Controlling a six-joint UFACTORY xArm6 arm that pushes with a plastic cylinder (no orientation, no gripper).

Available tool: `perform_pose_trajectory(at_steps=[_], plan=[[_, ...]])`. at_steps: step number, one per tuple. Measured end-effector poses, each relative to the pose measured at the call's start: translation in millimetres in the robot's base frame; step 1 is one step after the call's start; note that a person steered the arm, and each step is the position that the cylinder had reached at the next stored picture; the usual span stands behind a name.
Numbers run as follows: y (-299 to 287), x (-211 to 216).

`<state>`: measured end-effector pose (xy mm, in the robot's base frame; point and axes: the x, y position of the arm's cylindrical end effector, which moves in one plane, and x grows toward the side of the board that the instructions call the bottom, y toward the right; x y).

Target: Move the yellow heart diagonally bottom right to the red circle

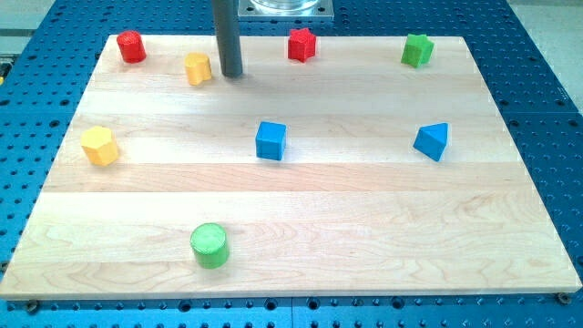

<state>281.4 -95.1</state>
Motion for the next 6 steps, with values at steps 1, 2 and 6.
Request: perform_pose_trajectory(at_steps=[1,2,6], plan=[[-6,-23],[-36,-15],[-23,86]])
